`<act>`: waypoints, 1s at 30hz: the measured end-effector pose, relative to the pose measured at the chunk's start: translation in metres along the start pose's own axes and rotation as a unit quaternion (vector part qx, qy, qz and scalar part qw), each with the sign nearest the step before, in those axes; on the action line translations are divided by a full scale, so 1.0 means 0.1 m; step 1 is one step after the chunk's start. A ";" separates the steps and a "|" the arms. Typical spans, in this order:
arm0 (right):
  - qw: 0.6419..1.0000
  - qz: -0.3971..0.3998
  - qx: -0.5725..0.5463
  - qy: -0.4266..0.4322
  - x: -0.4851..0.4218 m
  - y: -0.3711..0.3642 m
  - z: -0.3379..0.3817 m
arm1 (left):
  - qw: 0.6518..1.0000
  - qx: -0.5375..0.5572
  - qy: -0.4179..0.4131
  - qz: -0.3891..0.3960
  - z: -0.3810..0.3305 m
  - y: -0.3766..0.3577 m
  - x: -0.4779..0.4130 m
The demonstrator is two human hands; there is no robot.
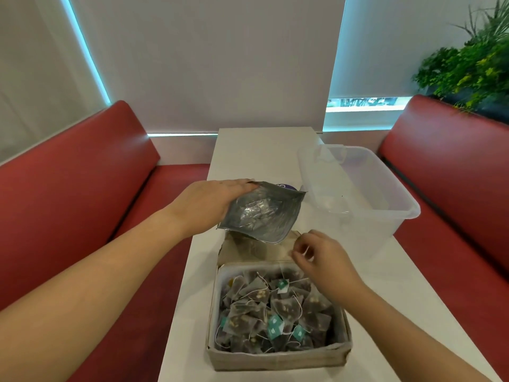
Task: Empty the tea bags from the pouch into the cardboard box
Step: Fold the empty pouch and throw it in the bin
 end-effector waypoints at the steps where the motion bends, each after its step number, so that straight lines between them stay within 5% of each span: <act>1: 1.000 -0.017 0.000 -0.024 -0.05 0.03 -0.08 | 1.000 0.003 -0.002 -0.007 0.00 0.04 0.03; 4: 0.997 -0.049 0.004 -0.066 -0.21 0.10 -0.18 | 0.999 0.020 -0.006 -0.036 -0.01 0.19 0.11; 19: 0.993 -0.095 -0.015 0.071 -0.60 0.68 0.38 | 0.973 0.194 0.089 -0.092 -0.26 1.61 0.47; 21: 0.992 -0.107 -0.040 0.047 -0.60 0.78 0.47 | 0.931 0.307 0.125 -0.152 -0.18 1.68 0.56; 26: 0.981 -0.170 -0.093 0.013 -0.54 1.05 0.65 | 0.719 0.606 0.236 -0.247 -0.11 1.40 0.94; 28: 0.977 -0.175 -0.122 0.000 -0.51 1.17 0.71 | 0.711 0.628 0.260 -0.180 -0.20 1.12 1.11; 30: 0.974 -0.174 -0.145 -0.009 -0.48 1.25 0.75 | 0.745 0.599 0.275 -0.100 -0.36 0.84 1.20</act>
Point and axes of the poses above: each hand's wrist, its own x-axis away from the middle knuckle, its own y-axis out of the back of the hand, z = x × y, the point moved 2 cm from there along -x, towards the middle knuckle, and after that the axes turned 9 degrees about y, right-handed, at the moved point
